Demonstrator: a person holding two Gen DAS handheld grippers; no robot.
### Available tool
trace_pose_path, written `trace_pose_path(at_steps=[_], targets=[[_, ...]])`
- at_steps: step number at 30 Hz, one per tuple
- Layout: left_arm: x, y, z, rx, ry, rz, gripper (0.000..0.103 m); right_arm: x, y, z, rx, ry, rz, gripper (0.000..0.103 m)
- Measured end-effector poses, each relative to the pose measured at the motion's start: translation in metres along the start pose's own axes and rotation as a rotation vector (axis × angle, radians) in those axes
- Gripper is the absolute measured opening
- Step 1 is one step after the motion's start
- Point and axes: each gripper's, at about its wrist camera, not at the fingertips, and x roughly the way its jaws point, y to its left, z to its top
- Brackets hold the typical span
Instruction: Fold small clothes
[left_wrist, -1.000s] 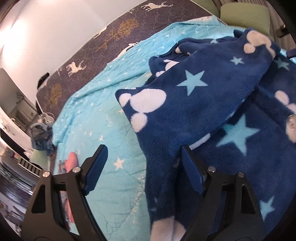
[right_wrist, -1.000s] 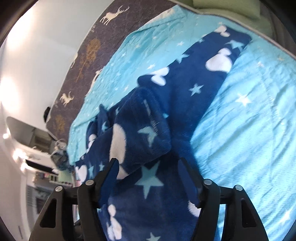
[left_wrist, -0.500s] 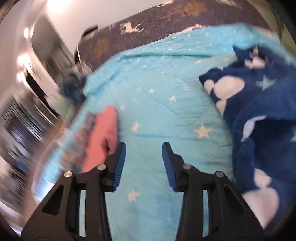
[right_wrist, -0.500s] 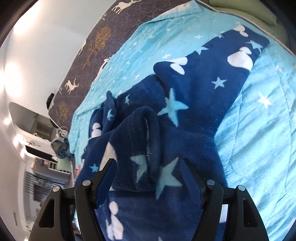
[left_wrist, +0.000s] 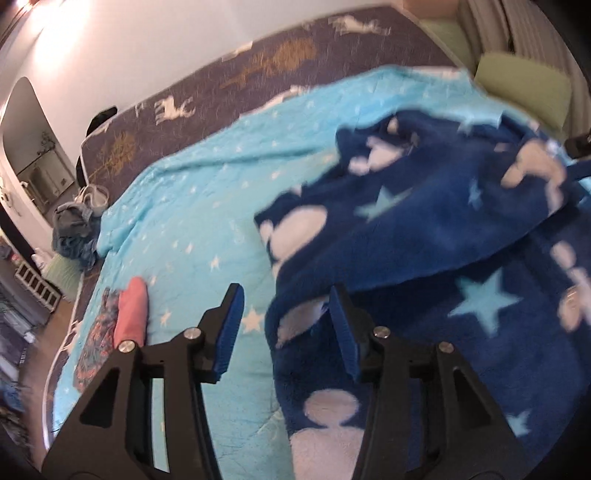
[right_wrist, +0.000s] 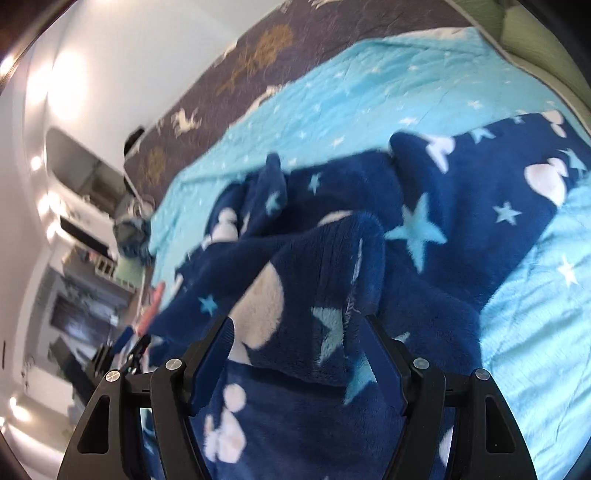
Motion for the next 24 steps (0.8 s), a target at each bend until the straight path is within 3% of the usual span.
trace_pose_path(at_steps=[2, 4, 5, 6, 7, 13, 16, 17, 19, 24], targets=[[0.013, -0.003, -0.004, 0.024, 0.043, 0.052, 0.051, 0.018, -0.002, 0.003, -0.017, 0.045, -0.038, 0.073], [0.022, 0.001, -0.01, 0.027, 0.075, 0.083, 0.06, 0.029, -0.002, 0.002, -0.027, 0.062, -0.067, 0.073], [0.024, 0.005, -0.013, 0.013, 0.084, 0.097, 0.066, 0.031, 0.0, 0.0, -0.039, 0.06, -0.083, 0.053], [0.023, 0.007, -0.014, 0.005, 0.081, 0.102, 0.066, 0.03, 0.004, -0.002, -0.06, 0.055, -0.107, 0.009], [0.021, 0.008, -0.015, 0.001, 0.079, 0.102, 0.066, 0.029, 0.006, -0.003, -0.063, 0.068, -0.106, 0.011], [0.007, -0.002, -0.023, 0.089, 0.04, 0.146, 0.066, -0.038, 0.012, -0.014, -0.087, -0.063, -0.022, 0.011], [0.003, -0.002, -0.031, 0.121, 0.038, 0.152, 0.066, -0.048, -0.006, -0.021, -0.075, -0.046, -0.081, 0.02], [0.003, -0.001, -0.033, 0.119, 0.041, 0.146, 0.066, -0.045, -0.018, -0.026, -0.048, -0.015, -0.132, 0.024], [0.003, 0.005, -0.034, 0.092, 0.05, 0.124, 0.067, -0.044, -0.037, -0.032, 0.011, 0.01, -0.155, 0.025], [0.002, 0.016, -0.027, 0.021, 0.059, 0.116, 0.071, -0.062, -0.058, -0.039, 0.112, -0.047, -0.07, 0.025]])
